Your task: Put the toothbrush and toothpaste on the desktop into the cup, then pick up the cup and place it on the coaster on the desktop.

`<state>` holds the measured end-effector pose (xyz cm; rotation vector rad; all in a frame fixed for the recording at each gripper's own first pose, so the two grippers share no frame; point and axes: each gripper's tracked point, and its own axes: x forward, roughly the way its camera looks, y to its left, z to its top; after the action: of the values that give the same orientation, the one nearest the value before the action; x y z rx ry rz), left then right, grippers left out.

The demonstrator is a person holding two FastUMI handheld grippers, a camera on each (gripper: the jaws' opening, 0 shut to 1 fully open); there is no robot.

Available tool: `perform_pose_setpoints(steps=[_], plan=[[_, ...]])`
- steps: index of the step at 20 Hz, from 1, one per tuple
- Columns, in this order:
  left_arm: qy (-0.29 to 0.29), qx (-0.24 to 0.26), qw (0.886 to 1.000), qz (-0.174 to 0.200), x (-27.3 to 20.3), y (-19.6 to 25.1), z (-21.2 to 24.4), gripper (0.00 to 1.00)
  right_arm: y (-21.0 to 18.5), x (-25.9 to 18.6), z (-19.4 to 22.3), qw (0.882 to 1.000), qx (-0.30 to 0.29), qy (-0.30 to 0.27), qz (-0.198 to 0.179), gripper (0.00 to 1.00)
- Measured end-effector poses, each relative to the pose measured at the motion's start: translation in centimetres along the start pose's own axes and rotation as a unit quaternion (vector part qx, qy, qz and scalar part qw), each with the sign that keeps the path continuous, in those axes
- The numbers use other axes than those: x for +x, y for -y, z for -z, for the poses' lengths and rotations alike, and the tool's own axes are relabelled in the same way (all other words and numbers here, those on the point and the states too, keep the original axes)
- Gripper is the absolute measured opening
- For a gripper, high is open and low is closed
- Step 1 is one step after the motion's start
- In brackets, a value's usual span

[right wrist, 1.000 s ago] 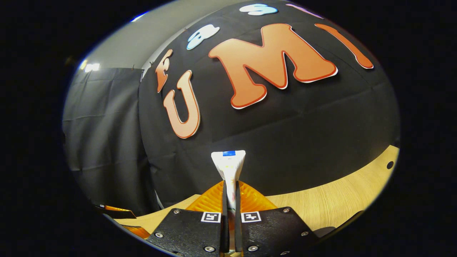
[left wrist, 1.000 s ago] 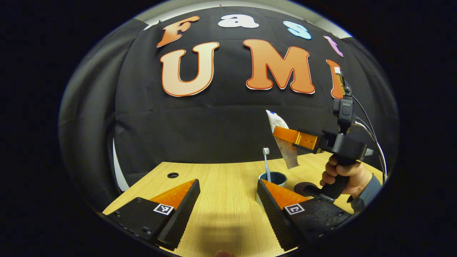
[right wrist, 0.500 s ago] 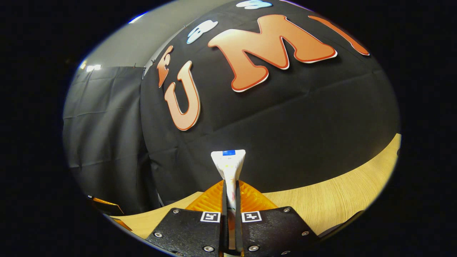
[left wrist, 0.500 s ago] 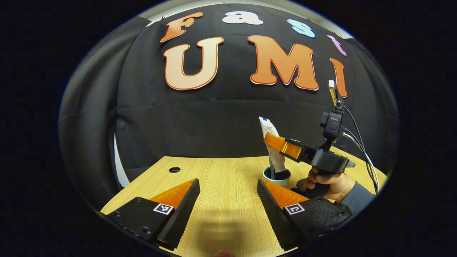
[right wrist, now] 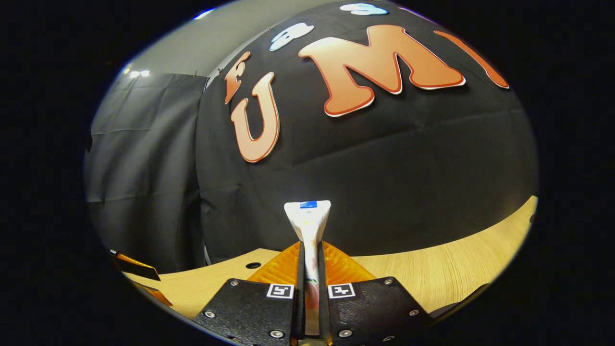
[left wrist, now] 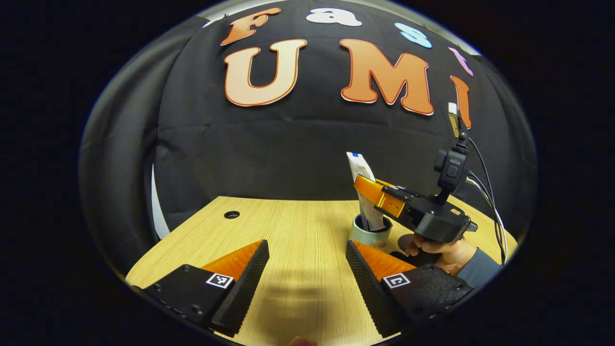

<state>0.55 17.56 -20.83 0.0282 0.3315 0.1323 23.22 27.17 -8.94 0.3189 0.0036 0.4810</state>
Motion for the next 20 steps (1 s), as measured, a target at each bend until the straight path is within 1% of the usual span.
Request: perform_pose_setpoints(steps=[1, 3, 6, 9, 13, 14, 15, 16, 17, 18, 19, 20], plan=[[0.001, -0.002, 1.000, 0.000, -0.1, 0.0, -0.1, 0.97, 0.3, -0.3, 0.3, 1.000, -0.008, -0.007, 0.006, 0.12], [0.003, -0.006, 1.000, -0.001, -0.2, 0.1, -0.1, 0.97, 0.5, -0.8, 0.5, 1.000, -0.007, -0.020, 0.006, 0.14], [-0.002, -0.016, 1.000, 0.002, -0.3, 0.3, -0.1, 0.98, 1.3, -2.2, 1.0, 0.999, -0.015, -0.039, 0.017, 0.14], [-0.012, -0.026, 1.000, 0.006, -0.5, 0.3, 0.0, 0.97, 1.5, -3.6, 0.5, 0.998, -0.007, -0.057, 0.015, 0.14], [-0.023, -0.032, 0.999, 0.012, -0.7, 0.4, -0.4, 0.98, 1.9, -5.8, -1.9, 0.998, -0.019, -0.048, 0.020, 0.16], [-0.024, -0.030, 0.999, 0.013, -0.7, 0.4, -0.5, 0.98, 1.8, -6.5, -2.6, 0.999, -0.021, -0.044, 0.017, 0.19], [-0.027, -0.028, 0.999, 0.014, -0.7, 0.5, -0.8, 0.97, 1.8, -7.5, -3.7, 0.999, -0.026, -0.042, 0.017, 0.26], [-0.029, -0.027, 0.999, 0.017, -0.8, 0.8, -0.9, 0.97, 2.0, -8.1, -4.4, 0.998, -0.033, -0.041, 0.019, 0.30], [-0.033, -0.026, 0.999, 0.021, -0.9, 0.9, -0.9, 0.97, 2.4, -9.0, -5.3, 0.998, -0.039, -0.039, 0.023, 0.50], [-0.034, -0.023, 0.999, 0.024, -0.9, 0.8, -1.0, 0.97, 2.6, -9.7, -6.2, 0.998, -0.044, -0.034, 0.024, 0.52], [-0.035, -0.021, 0.999, 0.026, -0.7, 1.0, -1.1, 0.97, 2.9, -10.6, -7.3, 0.998, -0.048, -0.027, 0.026, 0.63], [-0.036, -0.017, 0.999, 0.029, -0.5, 1.7, -1.2, 0.97, 3.2, -11.5, -8.2, 0.998, -0.051, -0.021, 0.028, 0.69]])
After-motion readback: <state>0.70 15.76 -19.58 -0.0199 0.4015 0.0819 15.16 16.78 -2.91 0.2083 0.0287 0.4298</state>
